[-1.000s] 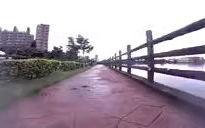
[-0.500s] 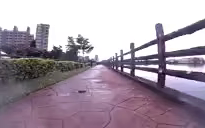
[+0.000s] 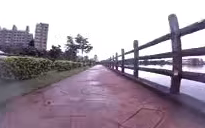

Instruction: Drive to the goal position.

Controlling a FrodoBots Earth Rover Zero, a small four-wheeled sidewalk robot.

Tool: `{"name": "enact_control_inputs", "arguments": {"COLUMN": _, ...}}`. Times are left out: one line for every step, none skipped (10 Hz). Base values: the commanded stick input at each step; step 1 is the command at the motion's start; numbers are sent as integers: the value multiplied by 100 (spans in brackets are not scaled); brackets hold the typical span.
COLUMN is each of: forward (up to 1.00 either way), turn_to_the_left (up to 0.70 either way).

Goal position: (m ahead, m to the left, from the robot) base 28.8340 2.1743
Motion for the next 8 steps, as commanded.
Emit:
{"name": "enact_control_inputs", "arguments": {"forward": 100, "turn_to_the_left": -1}}
{"name": "enact_control_inputs", "arguments": {"forward": 100, "turn_to_the_left": -1}}
{"name": "enact_control_inputs", "arguments": {"forward": 100, "turn_to_the_left": -1}}
{"name": "enact_control_inputs", "arguments": {"forward": 100, "turn_to_the_left": 35}}
{"name": "enact_control_inputs", "arguments": {"forward": 62, "turn_to_the_left": 11}}
{"name": "enact_control_inputs", "arguments": {"forward": 0, "turn_to_the_left": 0}}
{"name": "enact_control_inputs", "arguments": {"forward": 0, "turn_to_the_left": 0}}
{"name": "enact_control_inputs", "arguments": {"forward": 0, "turn_to_the_left": 0}}
